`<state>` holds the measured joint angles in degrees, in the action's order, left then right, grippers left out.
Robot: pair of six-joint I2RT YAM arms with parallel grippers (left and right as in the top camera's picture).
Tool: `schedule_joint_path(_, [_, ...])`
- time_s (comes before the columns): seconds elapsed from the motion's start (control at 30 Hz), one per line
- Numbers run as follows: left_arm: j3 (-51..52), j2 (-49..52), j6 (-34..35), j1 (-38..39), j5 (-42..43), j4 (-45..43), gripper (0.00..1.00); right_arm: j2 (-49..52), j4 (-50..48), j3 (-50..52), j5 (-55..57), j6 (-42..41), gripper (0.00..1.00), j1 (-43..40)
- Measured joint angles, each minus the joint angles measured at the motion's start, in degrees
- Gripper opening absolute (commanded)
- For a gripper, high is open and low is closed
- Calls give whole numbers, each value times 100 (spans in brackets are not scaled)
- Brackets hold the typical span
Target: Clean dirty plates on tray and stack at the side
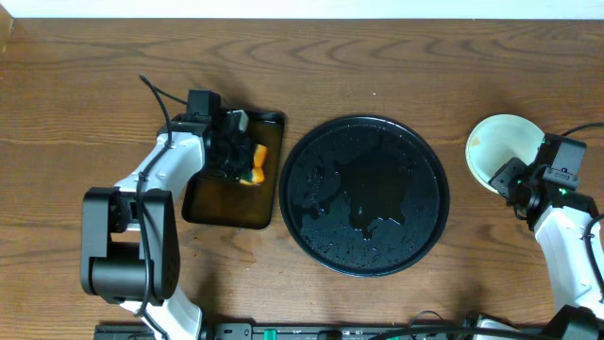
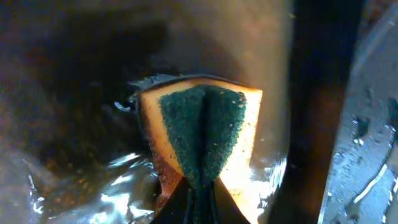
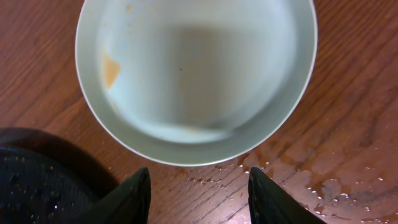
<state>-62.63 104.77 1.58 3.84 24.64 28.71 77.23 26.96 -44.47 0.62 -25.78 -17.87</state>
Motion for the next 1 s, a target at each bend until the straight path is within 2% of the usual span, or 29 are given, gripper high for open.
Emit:
schedule_joint_path(0.1, [0,4,138,42,-345,24,7,0,9,0,-72,28,49,0])
schedule_joint_path(0.27, [-2,2,1200,46,-1655,197,7,0,26,0,-125,57,48,0])
schedule_joint_path(0.33, [-2,-4,1217,42,-1609,164,7,0,26,0,-131,59,48,0])
schedule_joint_path(0.43, [-2,-37,822,28,-1193,83,9,0,24,0,-133,63,47,0])
schedule_joint_path(0.53, [-2,-94,577,28,-1104,76,17,0,24,0,-219,186,46,0])
schedule_joint_path(0.63, [0,-221,433,31,-1108,79,35,0,22,0,-326,439,48,15])
schedule_joint_path(0.73, [2,-461,374,31,-1108,83,45,0,-4,0,-387,699,50,90])
schedule_joint_path(0.9, [2,-1093,293,31,-1104,199,70,0,-210,0,-531,1152,53,479])
schedule_joint_path(1.0, [2,-1357,306,31,-1106,404,74,0,-433,0,-688,1508,58,890])
